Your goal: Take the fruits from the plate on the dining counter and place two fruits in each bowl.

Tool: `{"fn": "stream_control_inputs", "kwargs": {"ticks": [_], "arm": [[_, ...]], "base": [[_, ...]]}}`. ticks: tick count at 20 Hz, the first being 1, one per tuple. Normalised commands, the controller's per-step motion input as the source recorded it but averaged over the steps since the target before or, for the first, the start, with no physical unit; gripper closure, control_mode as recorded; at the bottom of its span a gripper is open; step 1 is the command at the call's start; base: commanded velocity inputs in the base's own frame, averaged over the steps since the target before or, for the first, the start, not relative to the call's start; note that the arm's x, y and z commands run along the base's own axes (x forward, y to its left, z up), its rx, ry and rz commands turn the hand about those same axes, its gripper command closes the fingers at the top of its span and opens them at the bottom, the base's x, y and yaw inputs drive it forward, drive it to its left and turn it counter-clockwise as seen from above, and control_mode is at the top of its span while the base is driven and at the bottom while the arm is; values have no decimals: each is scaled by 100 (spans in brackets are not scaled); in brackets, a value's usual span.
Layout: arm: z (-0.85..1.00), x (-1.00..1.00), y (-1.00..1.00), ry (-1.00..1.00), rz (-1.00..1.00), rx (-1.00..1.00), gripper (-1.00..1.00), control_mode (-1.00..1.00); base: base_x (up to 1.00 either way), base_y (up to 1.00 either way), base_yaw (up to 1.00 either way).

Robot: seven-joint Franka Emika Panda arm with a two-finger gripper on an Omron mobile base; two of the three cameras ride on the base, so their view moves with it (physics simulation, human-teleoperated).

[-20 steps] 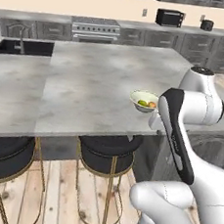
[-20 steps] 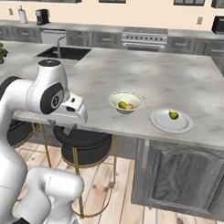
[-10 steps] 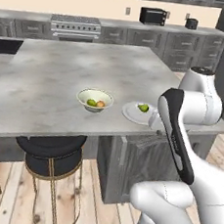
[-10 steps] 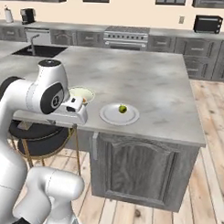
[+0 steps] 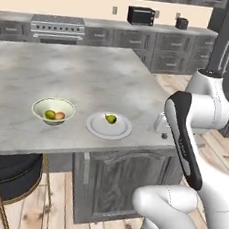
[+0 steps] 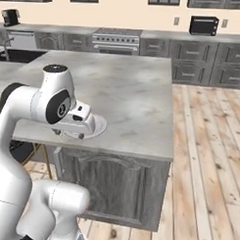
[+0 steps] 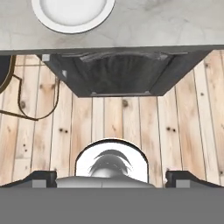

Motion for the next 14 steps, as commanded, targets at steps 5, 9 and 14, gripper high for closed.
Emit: {"fn": "stream_control_inputs", "kwargs": {"ticks": [5,9,14], "arm": [[0,0,0,0,0,0,-100,100],[0,0,0,0,0,0,-100,100],[0,0,0,0,0,0,-100,100]], "base": [[63,9,1],[44,41,4],[10,53,0]]}}
